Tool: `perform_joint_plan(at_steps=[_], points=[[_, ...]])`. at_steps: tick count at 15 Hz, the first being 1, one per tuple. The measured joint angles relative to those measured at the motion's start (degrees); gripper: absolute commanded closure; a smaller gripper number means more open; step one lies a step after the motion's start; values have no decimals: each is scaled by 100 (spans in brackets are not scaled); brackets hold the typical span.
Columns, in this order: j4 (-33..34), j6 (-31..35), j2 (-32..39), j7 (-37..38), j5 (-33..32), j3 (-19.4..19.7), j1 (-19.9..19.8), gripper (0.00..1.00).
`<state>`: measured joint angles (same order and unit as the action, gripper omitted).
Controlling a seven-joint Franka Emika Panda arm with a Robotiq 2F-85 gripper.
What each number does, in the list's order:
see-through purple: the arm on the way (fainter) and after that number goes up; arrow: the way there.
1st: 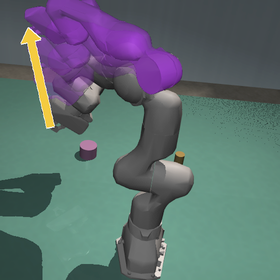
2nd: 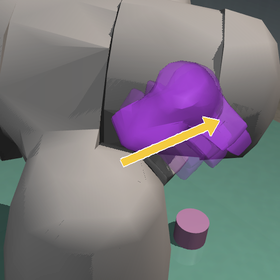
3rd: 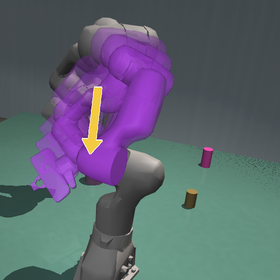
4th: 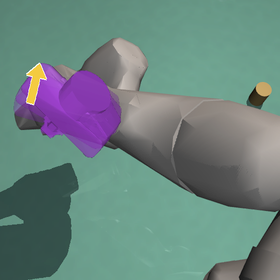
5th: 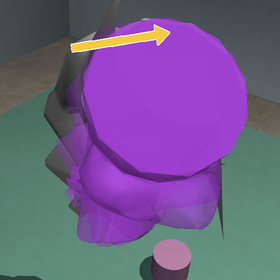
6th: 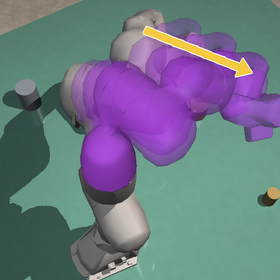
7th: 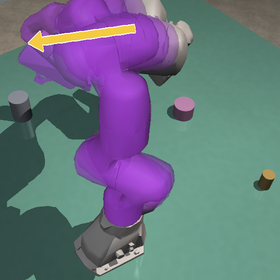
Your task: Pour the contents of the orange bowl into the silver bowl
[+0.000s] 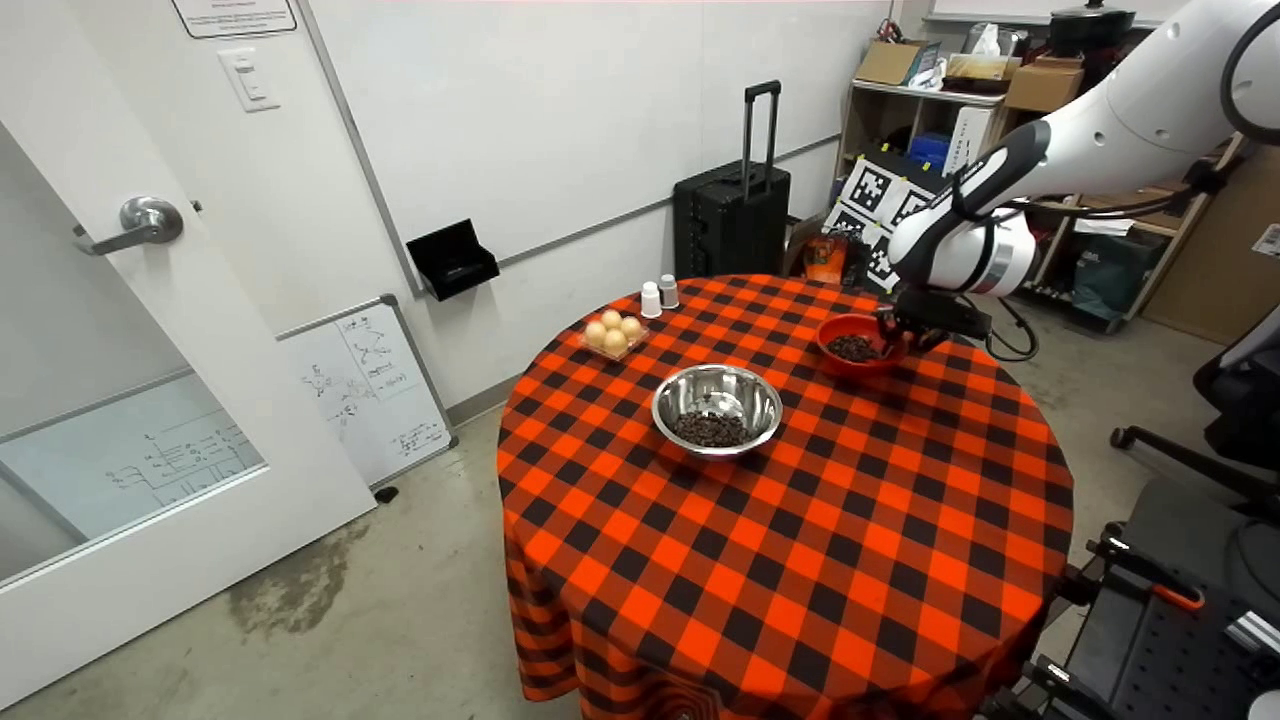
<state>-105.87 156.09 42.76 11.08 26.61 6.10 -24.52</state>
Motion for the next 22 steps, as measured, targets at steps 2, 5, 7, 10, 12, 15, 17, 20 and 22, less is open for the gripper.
perform_joint_plan(at_steps=[2,5,7,10,12,15,17,20,22], points=[[-17,10,-81,-43,54,-118,-56,99],[-67,10,-224,-179,215,-330,-191,100],[-99,10,-262,-327,373,-483,-297,99],[-150,10,-316,-593,625,-678,-450,99],[-179,9,-394,-857,821,-810,-545,99],[-218,-135,-606,-1353,885,-920,-571,99],[-224,-523,-816,-1665,773,-922,-500,99],[-225,-1274,-1159,-1751,241,-807,-207,99],[-213,-1707,-1347,-1734,-200,-689,90,99]])
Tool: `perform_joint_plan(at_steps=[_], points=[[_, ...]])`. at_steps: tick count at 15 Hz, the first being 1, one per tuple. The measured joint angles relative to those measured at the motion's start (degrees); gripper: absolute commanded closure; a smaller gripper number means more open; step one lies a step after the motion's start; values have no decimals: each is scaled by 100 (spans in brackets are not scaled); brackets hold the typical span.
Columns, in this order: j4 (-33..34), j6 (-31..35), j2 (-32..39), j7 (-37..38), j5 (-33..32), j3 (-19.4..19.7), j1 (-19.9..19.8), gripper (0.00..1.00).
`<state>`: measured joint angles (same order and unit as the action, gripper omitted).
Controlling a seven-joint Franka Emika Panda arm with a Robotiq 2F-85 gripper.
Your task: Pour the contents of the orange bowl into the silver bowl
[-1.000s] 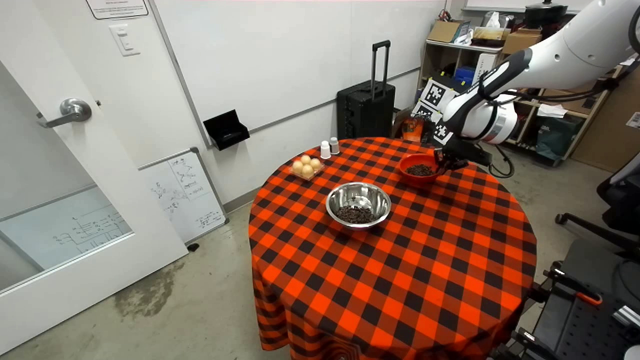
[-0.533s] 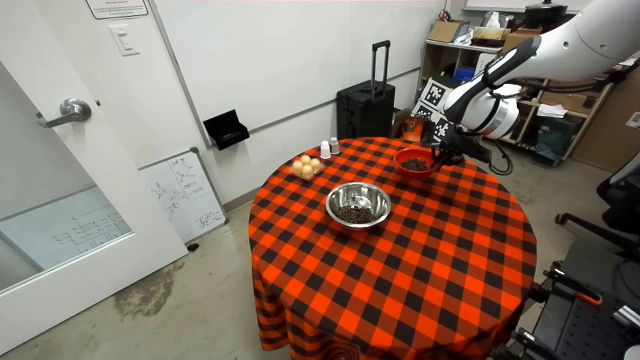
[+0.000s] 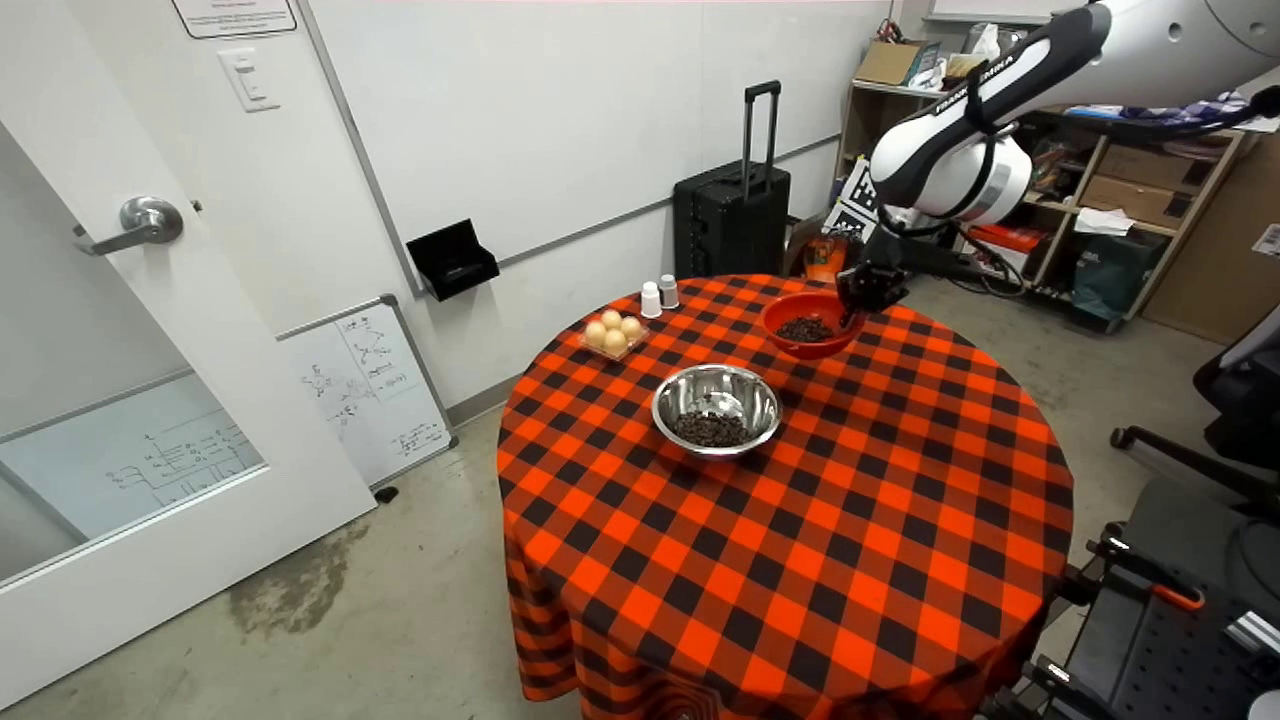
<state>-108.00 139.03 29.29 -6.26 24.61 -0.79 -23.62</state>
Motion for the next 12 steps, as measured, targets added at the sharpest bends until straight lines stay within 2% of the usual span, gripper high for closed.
perform_joint_plan(at_steps=[5,12], points=[[162,-740,-279,80,-1281,297,822,99],[564,-1069,-325,425,-3029,511,1752,99]])
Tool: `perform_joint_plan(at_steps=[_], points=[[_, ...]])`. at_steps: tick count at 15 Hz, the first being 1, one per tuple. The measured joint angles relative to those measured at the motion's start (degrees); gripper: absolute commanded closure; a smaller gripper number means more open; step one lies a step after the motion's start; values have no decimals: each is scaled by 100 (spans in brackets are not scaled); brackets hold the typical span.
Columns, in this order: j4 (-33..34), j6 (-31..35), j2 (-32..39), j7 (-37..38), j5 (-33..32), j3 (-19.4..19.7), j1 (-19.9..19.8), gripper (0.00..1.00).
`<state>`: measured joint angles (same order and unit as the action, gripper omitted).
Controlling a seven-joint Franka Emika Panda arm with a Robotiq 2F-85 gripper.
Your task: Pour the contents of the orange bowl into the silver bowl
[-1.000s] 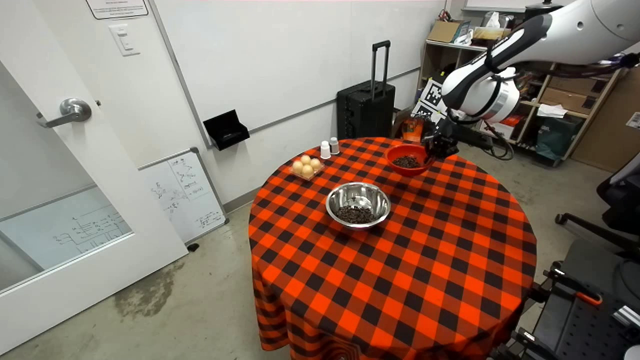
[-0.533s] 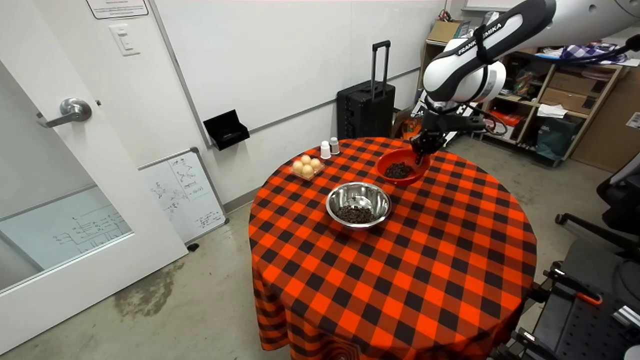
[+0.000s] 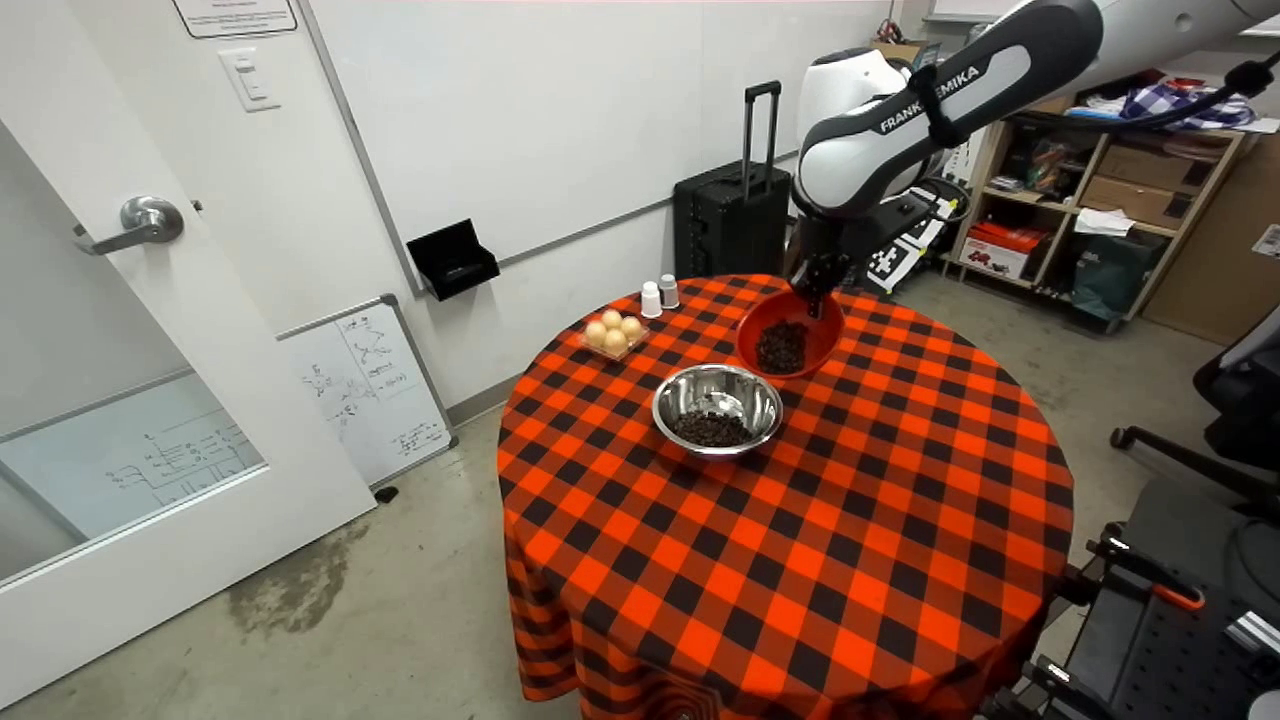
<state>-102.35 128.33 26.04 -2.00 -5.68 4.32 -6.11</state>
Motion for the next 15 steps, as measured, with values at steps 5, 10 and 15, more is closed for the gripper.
perform_joint_plan(at_steps=[5,10,15], points=[[292,-84,58,323,-663,-1,524,99],[651,-83,448,888,-1420,89,929,99],[971,-80,860,1618,-2415,309,1475,99]])
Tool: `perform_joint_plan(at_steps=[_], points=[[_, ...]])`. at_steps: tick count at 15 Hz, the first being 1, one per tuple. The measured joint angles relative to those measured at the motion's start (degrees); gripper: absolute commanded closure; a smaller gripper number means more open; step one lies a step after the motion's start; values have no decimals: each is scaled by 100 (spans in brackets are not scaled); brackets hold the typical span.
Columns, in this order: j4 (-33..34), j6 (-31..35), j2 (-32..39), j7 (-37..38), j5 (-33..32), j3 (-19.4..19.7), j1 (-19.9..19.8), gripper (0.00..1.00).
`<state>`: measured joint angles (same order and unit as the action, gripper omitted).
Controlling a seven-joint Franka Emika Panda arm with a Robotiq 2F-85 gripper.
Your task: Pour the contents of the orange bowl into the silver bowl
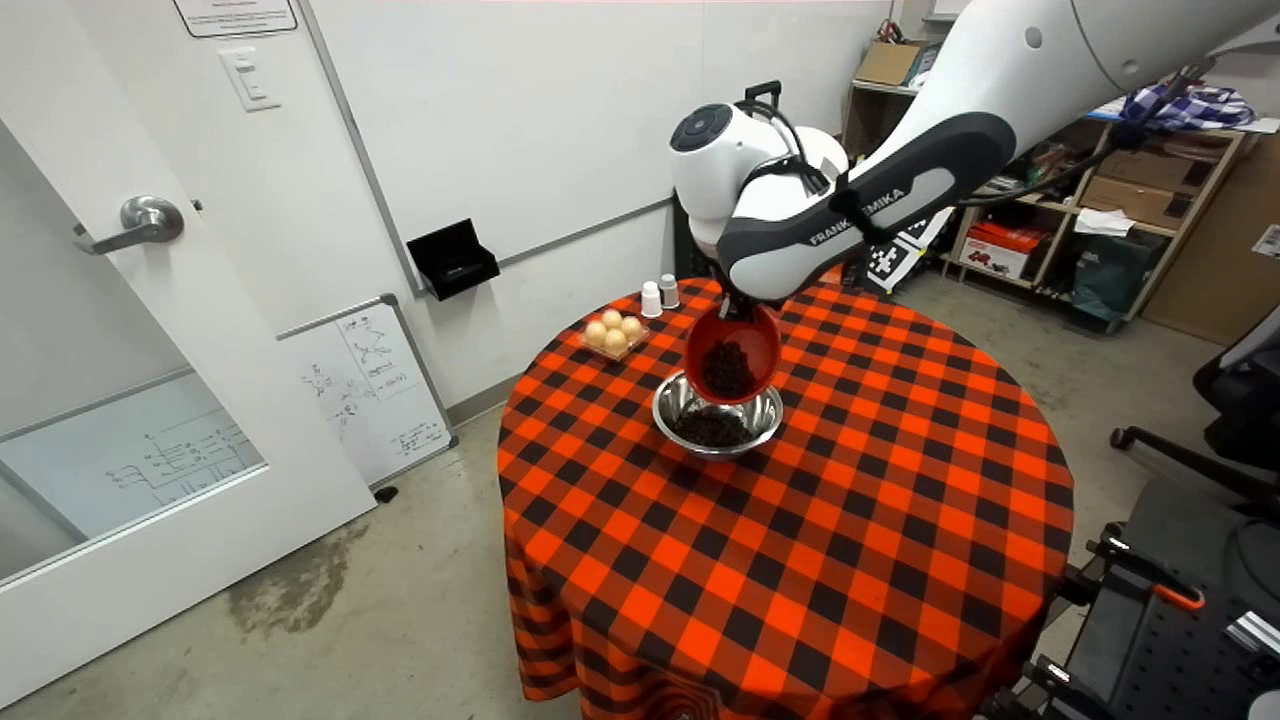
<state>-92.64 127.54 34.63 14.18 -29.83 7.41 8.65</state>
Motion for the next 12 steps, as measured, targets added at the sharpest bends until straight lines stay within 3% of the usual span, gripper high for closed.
perform_joint_plan(at_steps=[6,12], points=[[241,-141,166,666,-1041,158,577,99],[292,-881,143,1260,-2376,160,904,99]])
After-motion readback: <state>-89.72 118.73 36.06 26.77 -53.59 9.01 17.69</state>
